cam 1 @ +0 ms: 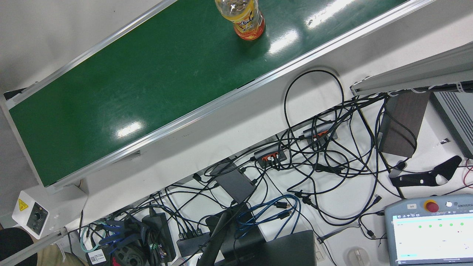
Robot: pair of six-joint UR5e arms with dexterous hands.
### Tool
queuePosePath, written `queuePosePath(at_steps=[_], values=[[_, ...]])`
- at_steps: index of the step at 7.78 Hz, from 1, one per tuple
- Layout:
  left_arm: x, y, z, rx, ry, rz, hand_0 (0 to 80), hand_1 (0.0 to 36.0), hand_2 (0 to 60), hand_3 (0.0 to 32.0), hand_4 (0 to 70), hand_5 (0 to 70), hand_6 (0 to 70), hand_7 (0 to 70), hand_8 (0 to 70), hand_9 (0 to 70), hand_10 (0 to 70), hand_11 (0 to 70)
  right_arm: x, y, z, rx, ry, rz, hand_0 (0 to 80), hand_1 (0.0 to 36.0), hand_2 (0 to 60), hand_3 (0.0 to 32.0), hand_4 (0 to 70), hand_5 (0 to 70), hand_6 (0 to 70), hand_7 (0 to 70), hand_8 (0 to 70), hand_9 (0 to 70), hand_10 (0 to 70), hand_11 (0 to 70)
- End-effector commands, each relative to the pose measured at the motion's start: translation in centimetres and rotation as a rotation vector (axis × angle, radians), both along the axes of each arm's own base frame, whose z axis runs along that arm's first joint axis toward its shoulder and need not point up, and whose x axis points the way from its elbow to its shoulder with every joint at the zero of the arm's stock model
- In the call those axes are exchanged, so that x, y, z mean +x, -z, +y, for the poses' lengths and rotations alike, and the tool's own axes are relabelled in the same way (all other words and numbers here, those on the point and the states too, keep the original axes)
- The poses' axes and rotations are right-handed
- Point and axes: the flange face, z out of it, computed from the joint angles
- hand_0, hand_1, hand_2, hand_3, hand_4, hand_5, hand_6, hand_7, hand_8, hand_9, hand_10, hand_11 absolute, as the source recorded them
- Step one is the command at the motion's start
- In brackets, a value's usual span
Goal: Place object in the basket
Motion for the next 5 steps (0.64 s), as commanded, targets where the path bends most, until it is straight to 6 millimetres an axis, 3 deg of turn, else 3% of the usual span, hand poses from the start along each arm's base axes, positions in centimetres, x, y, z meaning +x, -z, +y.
queuePosePath(at_steps=[1, 5], values=[[0.07, 0.30, -0.24, 0.002, 0.001, -0.002, 58.6, 3.8, 0.0, 0.8, 12.1, 14.4, 1.1, 0.1, 4.1, 4.9, 5.5, 9.4, 0.00, -0.06, 0.01, -0.001, 0.000, 0.000, 0.0, 0.0, 0.0, 0.0, 0.0, 0.0, 0.0, 0.0, 0.0, 0.0, 0.0, 0.0], [0.06, 0.38, -0.23, 0.002, 0.000, 0.003, 58.4, 3.6, 0.0, 0.6, 12.0, 14.9, 1.1, 0.0, 4.3, 5.1, 5.8, 9.9, 0.00, 0.00, 0.01, -0.001, 0.000, 0.000, 0.0, 0.0, 0.0, 0.0, 0.0, 0.0, 0.0, 0.0, 0.0, 0.0, 0.0, 0.0]])
